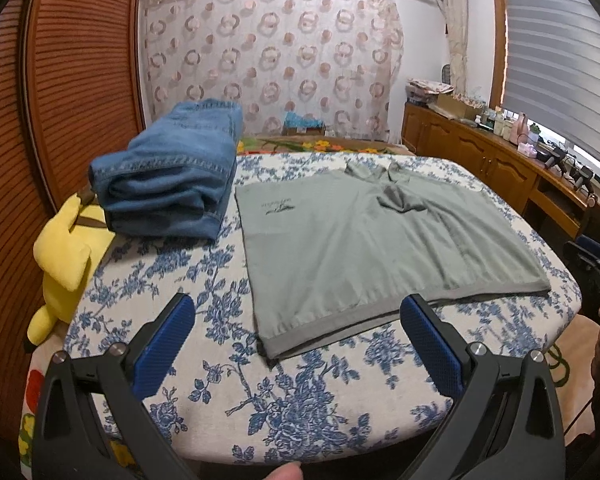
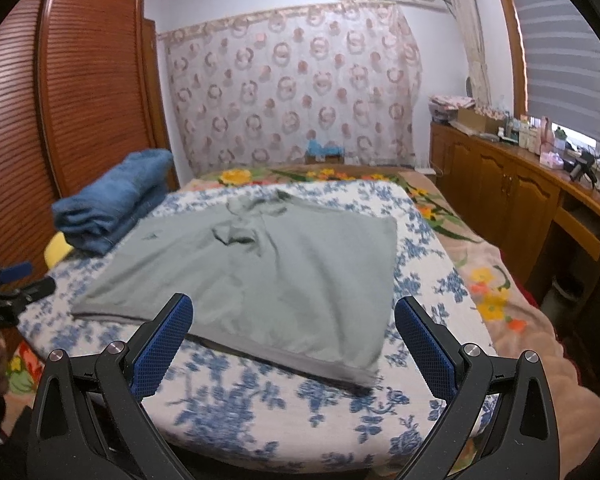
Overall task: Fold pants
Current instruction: 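Lower the left gripper onto the shirt's side edge and close it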
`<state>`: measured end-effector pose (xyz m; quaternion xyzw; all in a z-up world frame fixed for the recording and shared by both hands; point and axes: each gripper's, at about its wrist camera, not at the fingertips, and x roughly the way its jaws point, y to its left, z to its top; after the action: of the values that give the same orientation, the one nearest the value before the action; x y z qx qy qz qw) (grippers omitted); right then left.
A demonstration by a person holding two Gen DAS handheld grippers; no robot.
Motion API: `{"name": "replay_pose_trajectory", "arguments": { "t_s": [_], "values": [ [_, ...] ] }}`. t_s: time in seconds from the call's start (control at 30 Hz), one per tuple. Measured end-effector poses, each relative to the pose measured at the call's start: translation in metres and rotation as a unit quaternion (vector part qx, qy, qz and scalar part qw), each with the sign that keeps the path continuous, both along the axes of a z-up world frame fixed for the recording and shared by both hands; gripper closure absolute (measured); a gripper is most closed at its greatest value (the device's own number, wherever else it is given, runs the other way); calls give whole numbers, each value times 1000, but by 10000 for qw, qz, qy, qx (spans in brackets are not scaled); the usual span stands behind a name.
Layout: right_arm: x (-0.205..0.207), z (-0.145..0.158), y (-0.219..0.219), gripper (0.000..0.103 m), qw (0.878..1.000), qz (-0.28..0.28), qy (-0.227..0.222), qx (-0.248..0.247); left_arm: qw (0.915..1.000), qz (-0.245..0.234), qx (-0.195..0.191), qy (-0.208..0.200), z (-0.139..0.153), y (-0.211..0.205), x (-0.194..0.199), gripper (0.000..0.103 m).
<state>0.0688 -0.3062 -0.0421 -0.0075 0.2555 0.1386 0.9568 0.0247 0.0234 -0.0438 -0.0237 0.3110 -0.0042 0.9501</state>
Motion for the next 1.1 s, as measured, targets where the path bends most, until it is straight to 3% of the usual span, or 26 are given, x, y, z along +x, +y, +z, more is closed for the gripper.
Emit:
{"name": "replay_pose_trajectory", "arguments": {
  "t_s": [0.43, 0.6, 0.8, 0.97, 1.1],
  "values": [
    [48, -44, -14, 1, 9974, 167, 601, -347, 9988, 93, -372, 302, -26, 29, 11, 0],
    [55, -58, -9, 1, 9959, 296, 761, -382, 9972, 87, -618, 411, -35, 39, 13, 7],
    [57, -70, -5, 1, 9948, 282, 773, -601, 9955, 1, -766, 567, -45, 42, 13, 30],
    [55, -72, -6, 1, 9958, 268, 639, -596, 9914, -184, -1093, 697, -53, 41, 14, 60],
    [54, -73, -6, 2, 9958, 302, 610, -620, 9917, -181, -1079, 679, -54, 38, 14, 67]
  ]
}}
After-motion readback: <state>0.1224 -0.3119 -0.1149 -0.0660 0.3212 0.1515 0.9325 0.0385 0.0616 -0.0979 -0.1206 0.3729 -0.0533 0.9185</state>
